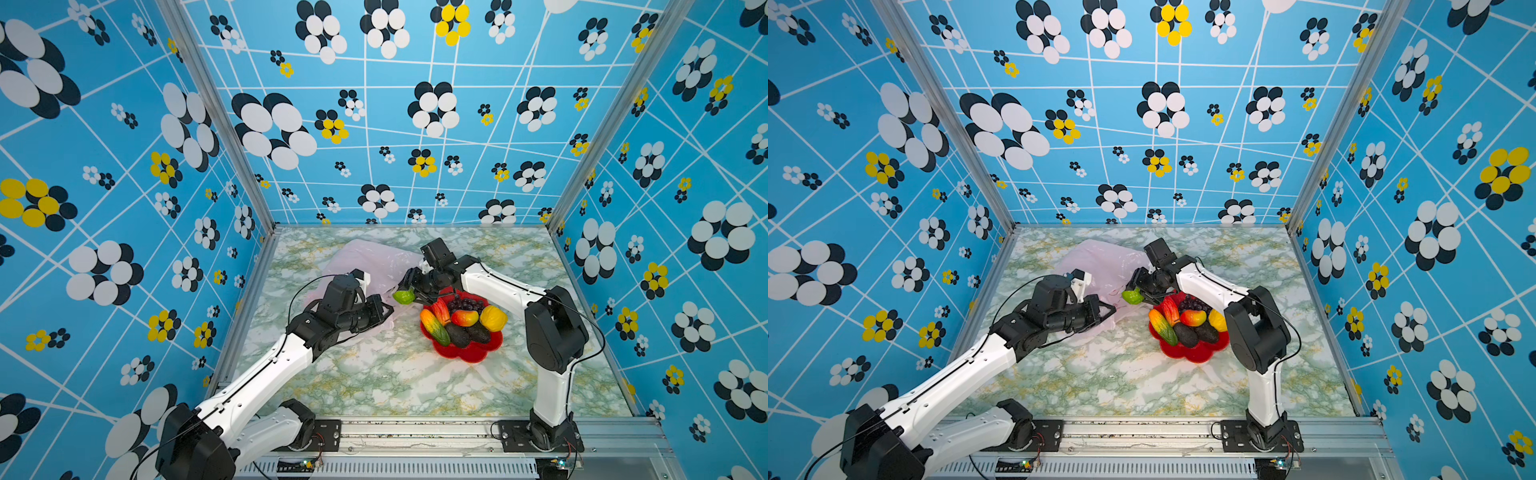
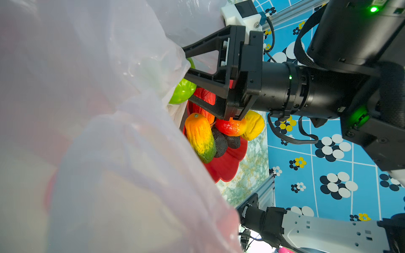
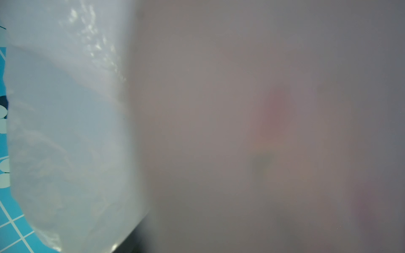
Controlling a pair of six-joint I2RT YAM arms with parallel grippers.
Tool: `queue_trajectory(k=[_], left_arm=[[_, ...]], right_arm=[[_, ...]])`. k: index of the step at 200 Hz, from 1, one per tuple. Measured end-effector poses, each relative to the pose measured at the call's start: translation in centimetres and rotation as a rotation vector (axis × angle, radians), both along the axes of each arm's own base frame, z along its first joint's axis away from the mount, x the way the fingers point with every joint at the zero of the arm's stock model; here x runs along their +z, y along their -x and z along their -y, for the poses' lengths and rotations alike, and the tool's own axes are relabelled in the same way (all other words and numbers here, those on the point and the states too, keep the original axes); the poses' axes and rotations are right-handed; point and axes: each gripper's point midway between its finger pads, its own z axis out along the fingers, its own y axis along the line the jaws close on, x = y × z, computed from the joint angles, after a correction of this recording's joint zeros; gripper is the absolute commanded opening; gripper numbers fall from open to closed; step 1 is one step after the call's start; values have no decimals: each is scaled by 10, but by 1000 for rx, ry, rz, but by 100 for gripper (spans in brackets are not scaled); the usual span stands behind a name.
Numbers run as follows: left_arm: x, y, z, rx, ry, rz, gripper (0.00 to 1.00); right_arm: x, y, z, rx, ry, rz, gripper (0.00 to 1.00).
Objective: Place the fruits into the plastic bag
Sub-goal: Place the fruit in the plastic bag.
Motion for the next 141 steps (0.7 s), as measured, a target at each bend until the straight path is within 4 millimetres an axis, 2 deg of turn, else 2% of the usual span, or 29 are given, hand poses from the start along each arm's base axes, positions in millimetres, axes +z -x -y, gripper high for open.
queue_trajectory(k=[12,26,88,113,141], left_arm=[[-1,0,0,-1,-1,-3,0],[-3,-1,2,-4,0,-5,0],[-5,-2,2,-9,4,-16,0],[-11,-1,-9,15,10,-22,0],[-19,5,-25,54,21,-34,0]], right_arm=[[-3,-2,-3,-3,-7,-3,84],[-3,-5,-6,-9,-20,-5,90],[21,-18,-25,2,-111,67,91],[35,-14,-20,20,-100,100,90],[68,-2,-4,42,-61,163,89]])
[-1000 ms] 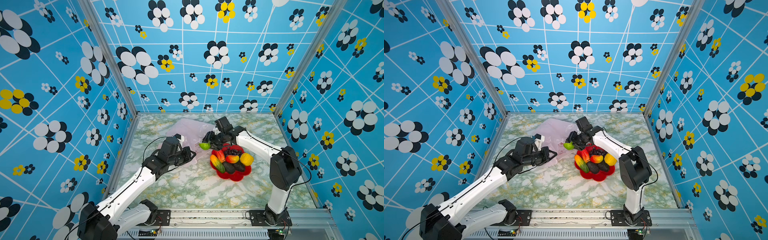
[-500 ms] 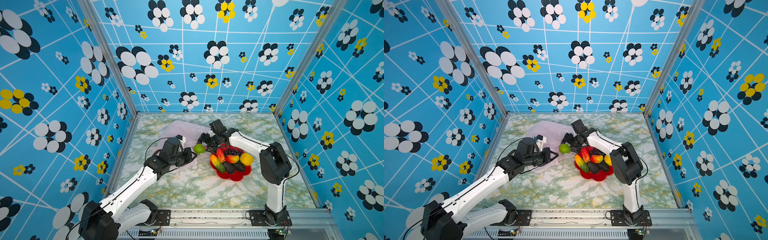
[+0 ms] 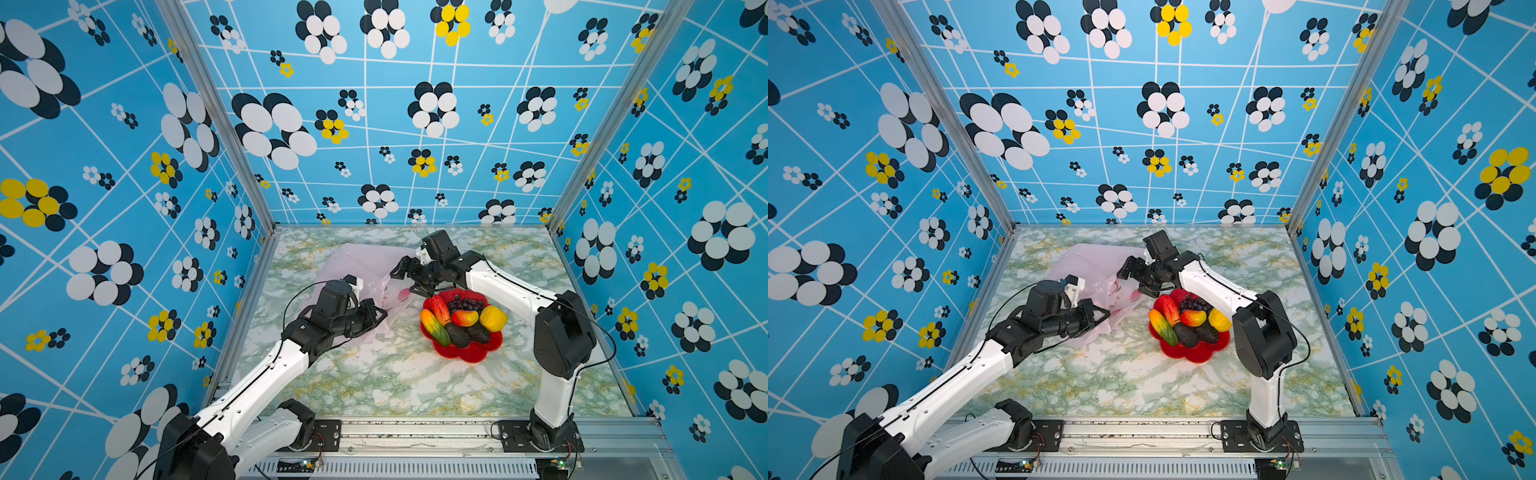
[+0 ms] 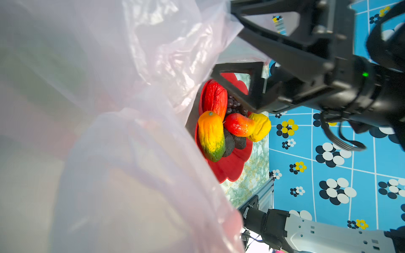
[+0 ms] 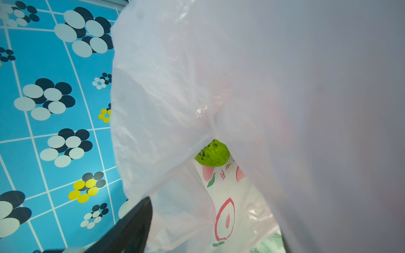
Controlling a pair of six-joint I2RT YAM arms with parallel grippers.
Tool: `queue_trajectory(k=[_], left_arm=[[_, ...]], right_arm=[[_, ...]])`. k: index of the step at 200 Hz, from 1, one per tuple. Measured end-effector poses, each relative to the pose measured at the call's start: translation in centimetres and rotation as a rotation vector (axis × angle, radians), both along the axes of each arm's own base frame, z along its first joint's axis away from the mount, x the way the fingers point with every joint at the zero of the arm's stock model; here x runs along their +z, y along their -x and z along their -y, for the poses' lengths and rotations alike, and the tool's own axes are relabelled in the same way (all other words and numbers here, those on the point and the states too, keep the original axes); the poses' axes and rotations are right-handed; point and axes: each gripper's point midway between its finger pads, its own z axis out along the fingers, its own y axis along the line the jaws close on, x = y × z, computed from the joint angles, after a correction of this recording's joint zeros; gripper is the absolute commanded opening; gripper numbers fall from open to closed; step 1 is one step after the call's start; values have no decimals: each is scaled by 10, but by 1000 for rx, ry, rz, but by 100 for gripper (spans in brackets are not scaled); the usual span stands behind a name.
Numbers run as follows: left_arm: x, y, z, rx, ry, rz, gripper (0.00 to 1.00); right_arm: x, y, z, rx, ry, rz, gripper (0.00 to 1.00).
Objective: Place the fruits into the plastic bag
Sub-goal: Place the fruit in the plastic bag, then pick up the fruit from the plate.
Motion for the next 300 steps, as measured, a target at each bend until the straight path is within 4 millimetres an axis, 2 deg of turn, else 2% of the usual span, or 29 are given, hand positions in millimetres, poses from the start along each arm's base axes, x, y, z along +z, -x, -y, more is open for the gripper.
queue_trajectory(k=[50,64,77,104,138,163,196,247,300], left_arm=[[-14,5,-22,67,17,-47,0],[-15,7,-24,70,17,-54,0],[-13,8,-24,70,20,-51,0],[-11,10,-25,68,22,-49,0],[-12,11,-24,63,23,-58,0],[-12,12,-24,62,23,-58,0],[-12,12,-24,60,24,-59,0],[-10,13,-25,60,26,-53,0],[-10,13,-25,60,26,-53,0]], right_arm=[[80,24,47,-11,107,177,87],[92,33,69,-35,183,206,88],[95,42,93,-68,279,211,91],[79,64,147,-137,469,168,97],[30,96,221,-271,594,6,99],[-2,118,254,-365,610,-101,99],[-24,123,267,-421,598,-164,99],[-32,104,266,-453,555,-161,99],[-54,90,264,-443,568,-213,99]])
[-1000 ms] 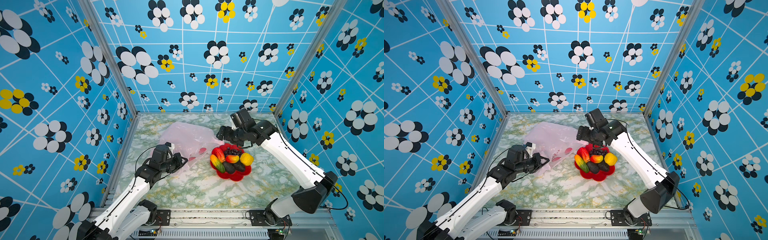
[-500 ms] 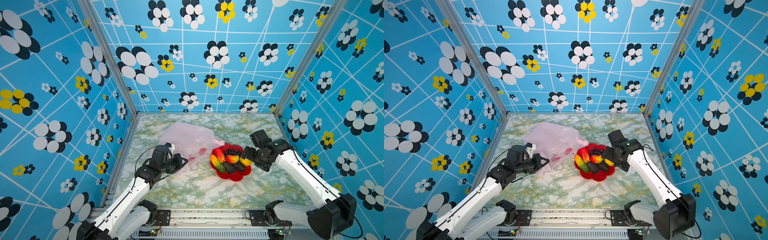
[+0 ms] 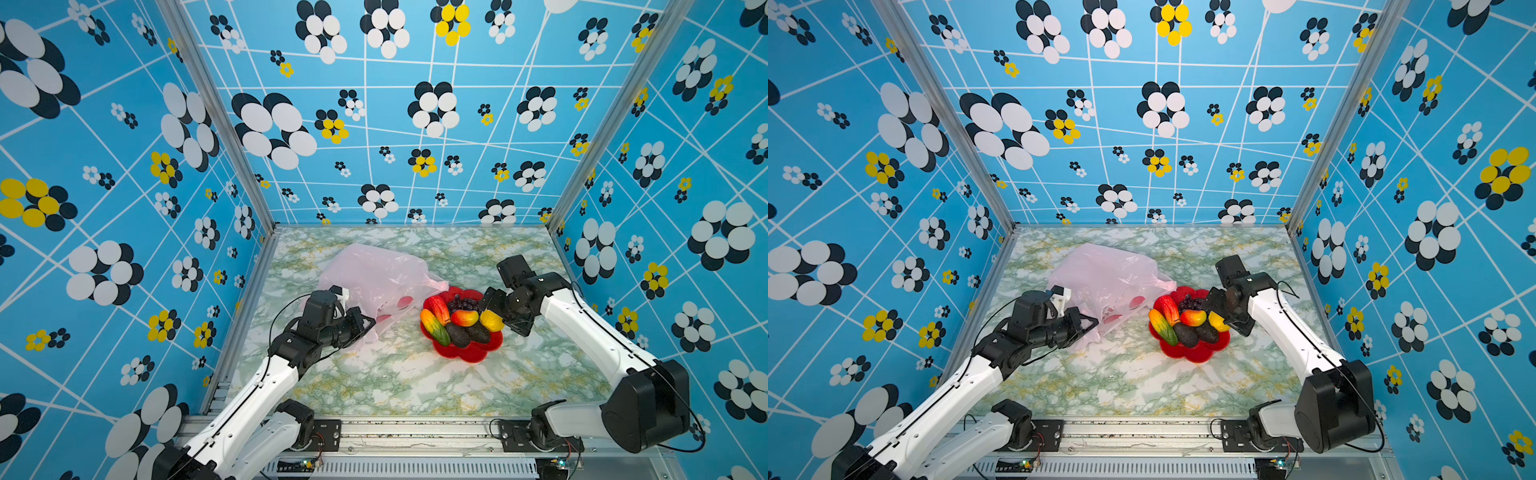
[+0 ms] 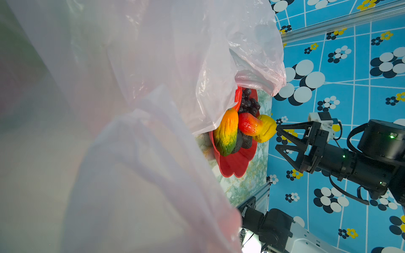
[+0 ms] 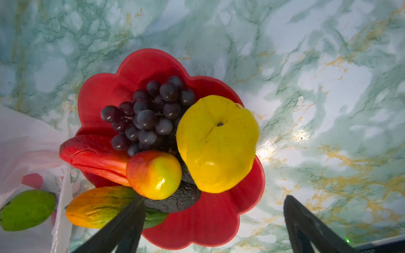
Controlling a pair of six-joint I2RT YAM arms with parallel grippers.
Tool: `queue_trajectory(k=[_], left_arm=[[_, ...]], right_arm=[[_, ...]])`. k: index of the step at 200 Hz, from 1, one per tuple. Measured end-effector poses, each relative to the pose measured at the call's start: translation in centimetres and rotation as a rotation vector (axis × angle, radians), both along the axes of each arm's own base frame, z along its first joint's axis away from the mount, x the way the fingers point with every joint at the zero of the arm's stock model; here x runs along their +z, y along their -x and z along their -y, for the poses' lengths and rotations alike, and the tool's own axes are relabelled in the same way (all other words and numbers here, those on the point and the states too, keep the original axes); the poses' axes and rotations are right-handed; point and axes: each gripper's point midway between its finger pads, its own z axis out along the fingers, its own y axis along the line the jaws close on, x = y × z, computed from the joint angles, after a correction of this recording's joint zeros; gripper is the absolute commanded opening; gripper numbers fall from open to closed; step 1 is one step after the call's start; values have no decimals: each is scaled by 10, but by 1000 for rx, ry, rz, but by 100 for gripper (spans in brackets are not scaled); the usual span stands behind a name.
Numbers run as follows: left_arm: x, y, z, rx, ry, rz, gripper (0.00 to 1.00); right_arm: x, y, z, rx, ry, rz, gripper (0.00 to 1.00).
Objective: Place the fruits into the plastic bag
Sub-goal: Pick up the fruit from the plate.
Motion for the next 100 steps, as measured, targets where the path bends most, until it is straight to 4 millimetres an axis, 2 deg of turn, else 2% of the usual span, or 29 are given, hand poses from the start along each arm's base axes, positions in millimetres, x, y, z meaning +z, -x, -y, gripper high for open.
queue_trajectory(k=[63,100], left_arm=[[-4,3,-1,-7,-14,-10,0],[-5,4,-2,-11,-21,-13,0]], right_arm=[[-15,-10,5,-19,0,-28,99],[-20,-17,5,-15,-1,-26,95]])
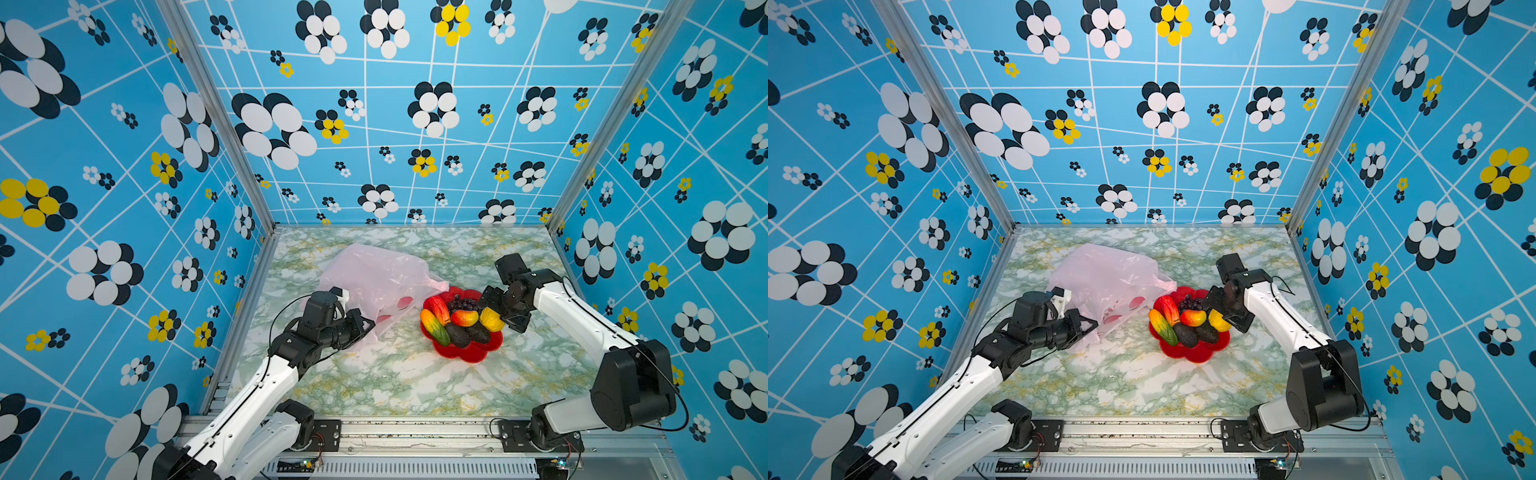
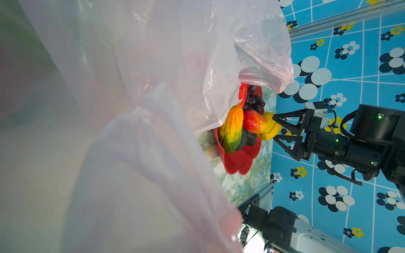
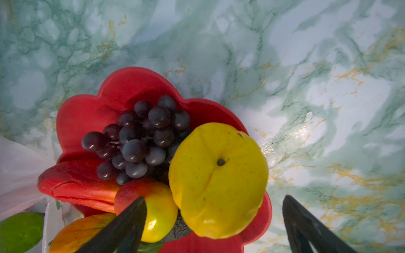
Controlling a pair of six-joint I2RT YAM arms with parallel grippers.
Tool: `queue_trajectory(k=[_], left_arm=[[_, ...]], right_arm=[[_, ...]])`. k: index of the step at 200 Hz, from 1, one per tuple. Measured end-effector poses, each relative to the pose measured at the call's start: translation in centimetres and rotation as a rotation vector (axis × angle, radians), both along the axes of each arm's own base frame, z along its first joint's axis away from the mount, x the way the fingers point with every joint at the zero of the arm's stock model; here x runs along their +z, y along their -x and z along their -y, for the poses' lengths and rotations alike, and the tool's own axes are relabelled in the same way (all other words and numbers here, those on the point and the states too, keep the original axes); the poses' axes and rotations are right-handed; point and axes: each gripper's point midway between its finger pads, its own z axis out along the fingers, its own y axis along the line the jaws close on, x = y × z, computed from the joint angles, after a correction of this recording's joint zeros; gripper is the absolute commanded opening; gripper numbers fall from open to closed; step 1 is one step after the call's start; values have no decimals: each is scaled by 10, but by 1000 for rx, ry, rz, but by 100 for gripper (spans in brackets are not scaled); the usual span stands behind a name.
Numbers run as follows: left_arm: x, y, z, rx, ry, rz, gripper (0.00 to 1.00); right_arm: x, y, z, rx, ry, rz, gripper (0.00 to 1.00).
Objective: Place the fruits into the plastic bag
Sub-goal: Pick up the fruit from the plate.
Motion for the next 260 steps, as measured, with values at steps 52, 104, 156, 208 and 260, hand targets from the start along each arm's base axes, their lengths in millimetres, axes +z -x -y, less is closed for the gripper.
queue_trajectory(k=[52,104,156,208,260], left_arm=[[-3,1,0,-11,-15,-2,0],[-4,1,0,-15,-21,-3,0],[-3,1,0,-14,-20,-2,0],[-3,1,0,-15,-20,-2,0],[-3,1,1,-13,-16,-7,0]], right_arm=[[-11,-5,-2,2,-9,-18,88],[-13,-7,-3,2,-13,-17,74],[-15,-5,-2,6,-11,-23,58],[-5,-3,-1,14,-15,3,54],[57,1,-5,31,-83,171,49]])
